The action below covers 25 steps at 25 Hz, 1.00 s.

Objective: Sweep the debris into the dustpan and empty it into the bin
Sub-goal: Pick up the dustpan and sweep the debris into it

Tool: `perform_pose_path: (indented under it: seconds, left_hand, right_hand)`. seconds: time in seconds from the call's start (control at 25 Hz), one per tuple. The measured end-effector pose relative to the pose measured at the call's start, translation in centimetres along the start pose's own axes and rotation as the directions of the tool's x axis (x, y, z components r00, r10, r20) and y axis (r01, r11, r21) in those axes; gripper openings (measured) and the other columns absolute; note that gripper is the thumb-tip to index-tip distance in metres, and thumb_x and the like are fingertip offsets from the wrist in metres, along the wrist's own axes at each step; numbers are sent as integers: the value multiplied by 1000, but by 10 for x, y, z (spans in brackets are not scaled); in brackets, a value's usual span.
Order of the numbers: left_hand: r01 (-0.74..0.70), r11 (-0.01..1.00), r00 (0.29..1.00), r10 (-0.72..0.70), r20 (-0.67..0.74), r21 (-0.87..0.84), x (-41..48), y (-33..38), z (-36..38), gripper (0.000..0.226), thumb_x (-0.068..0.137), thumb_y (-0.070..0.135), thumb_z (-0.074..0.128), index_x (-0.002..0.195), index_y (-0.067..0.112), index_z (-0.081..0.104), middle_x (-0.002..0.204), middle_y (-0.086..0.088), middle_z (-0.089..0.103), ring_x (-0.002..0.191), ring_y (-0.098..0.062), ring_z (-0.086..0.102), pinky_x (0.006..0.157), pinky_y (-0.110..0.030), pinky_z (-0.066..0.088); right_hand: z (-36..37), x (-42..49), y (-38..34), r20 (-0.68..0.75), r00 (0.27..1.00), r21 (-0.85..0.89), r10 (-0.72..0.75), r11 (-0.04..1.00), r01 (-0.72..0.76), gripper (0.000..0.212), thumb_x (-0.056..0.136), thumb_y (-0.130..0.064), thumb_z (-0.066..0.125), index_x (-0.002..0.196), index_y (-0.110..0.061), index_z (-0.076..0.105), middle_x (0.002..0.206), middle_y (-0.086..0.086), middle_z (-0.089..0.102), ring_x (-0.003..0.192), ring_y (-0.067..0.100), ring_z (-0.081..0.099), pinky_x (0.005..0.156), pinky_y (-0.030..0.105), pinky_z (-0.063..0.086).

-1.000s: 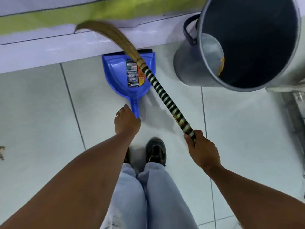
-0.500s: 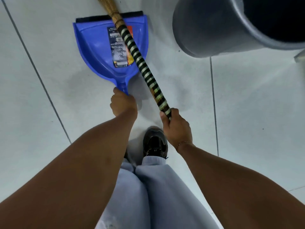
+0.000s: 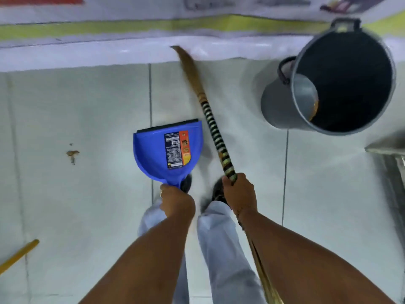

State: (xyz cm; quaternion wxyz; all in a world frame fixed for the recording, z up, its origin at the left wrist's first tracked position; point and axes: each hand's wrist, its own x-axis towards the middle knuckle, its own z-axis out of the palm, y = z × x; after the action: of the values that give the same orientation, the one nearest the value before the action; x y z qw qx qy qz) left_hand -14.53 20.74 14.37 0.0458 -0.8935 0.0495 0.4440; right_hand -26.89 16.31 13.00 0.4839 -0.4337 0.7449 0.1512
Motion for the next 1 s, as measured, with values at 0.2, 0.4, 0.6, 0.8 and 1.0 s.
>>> perform_pose_path:
  seconds: [0.2, 0.4, 0.6, 0.8, 1.0]
  left_hand:
    - [-81, 949, 984, 28, -176, -304, -17, -55, -101, 51, 77, -10, 52, 125, 0, 38, 127, -20, 51, 117, -39, 52, 99, -42, 42]
    - [-238, 930, 961, 182, -210, -281, 2, -121, -178, 37, 89, 1, 52, 123, -1, 39, 125, -20, 55, 115, -39, 54, 96, -44, 43]
    - [-215, 907, 970, 156, -184, -361, 48, -217, -245, 37, 87, -3, 48, 123, -2, 38, 125, -19, 54, 114, -38, 53, 94, -42, 43]
    - [-151, 925, 985, 113, -128, -350, 107, -304, -298, 30, 80, -6, 52, 103, 3, 36, 118, -24, 57, 106, -41, 56, 88, -40, 45]
    - [-117, 970, 988, 91, -128, -215, 162, -382, -317, 46, 80, -7, 53, 124, 1, 40, 120, -23, 59, 110, -41, 56, 93, -44, 46]
  right_hand:
    - [19, -89, -73, 29, 996, -186, -87, 978, 91, 53, 99, -46, 32, 126, -3, 47, 122, 23, 60, 112, 38, 57, 93, 40, 46]
    - [88, -155, -122, 10, 978, -325, -210, 924, 202, 38, 95, -18, 48, 127, 1, 40, 130, 22, 55, 118, 39, 54, 95, 39, 45]
    - [192, -207, -158, -58, 953, -409, -299, 878, 250, 45, 95, -34, 43, 134, -13, 37, 121, 19, 59, 110, 39, 58, 89, 41, 46]
    - [286, -237, -186, -87, 972, -287, -217, 940, 184, 36, 92, -17, 50, 123, 0, 43, 127, 20, 54, 114, 39, 56, 90, 40, 47]
    - [345, -243, -193, -95, 966, -311, -242, 929, 202, 35, 93, -27, 46, 125, -14, 40, 113, 17, 63, 103, 37, 60, 80, 37, 45]
